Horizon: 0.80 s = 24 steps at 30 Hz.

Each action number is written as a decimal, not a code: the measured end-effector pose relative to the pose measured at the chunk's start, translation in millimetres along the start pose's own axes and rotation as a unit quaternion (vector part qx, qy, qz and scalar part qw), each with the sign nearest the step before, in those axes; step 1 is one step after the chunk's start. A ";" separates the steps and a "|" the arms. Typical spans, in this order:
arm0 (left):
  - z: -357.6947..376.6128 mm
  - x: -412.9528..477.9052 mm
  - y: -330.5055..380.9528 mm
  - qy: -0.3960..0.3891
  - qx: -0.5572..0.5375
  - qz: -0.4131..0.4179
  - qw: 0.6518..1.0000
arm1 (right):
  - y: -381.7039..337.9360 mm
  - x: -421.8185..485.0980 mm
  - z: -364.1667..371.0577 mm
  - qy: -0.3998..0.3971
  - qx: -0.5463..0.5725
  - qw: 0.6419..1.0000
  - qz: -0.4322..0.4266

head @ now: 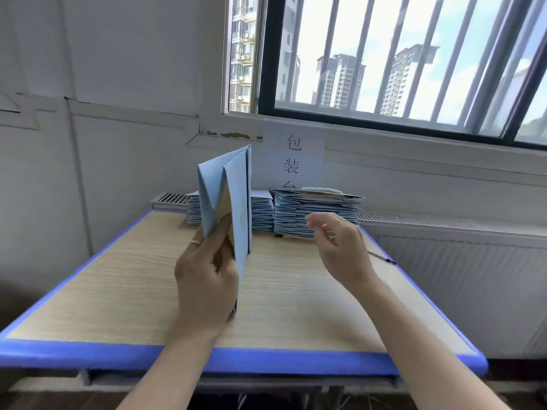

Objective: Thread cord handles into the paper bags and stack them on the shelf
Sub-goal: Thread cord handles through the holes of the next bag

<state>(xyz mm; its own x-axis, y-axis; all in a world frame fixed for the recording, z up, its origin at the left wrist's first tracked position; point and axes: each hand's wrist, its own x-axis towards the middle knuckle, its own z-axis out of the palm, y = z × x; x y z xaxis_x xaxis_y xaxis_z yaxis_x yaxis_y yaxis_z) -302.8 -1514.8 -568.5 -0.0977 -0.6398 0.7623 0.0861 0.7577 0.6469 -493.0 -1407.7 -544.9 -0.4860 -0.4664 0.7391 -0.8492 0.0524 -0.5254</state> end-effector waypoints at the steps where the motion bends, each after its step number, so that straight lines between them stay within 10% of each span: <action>1: -0.1 -0.2 -0.5 -0.005 -0.001 -0.006 1.000 | 7.8 7.8 -1.8 -0.022 -0.041 0.999 0.016; 9: 0.2 -2.3 -3.0 -0.019 -0.017 -0.026 0.999 | 63.6 32.4 31.7 -0.249 -0.245 0.934 0.079; 24: -1.5 -4.3 -0.7 -0.049 -0.012 -0.022 0.999 | 50.4 23.5 36.7 -0.256 -0.333 0.907 -0.009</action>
<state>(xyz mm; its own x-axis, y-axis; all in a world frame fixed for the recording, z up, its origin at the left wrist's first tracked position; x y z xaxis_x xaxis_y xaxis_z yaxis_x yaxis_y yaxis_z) -301.0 -1512.7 -572.1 -0.1977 -0.6562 0.7283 0.1026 0.7250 0.6811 -539.7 -1448.4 -569.4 -0.4555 -0.8132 0.3622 -0.8757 0.4826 -0.0178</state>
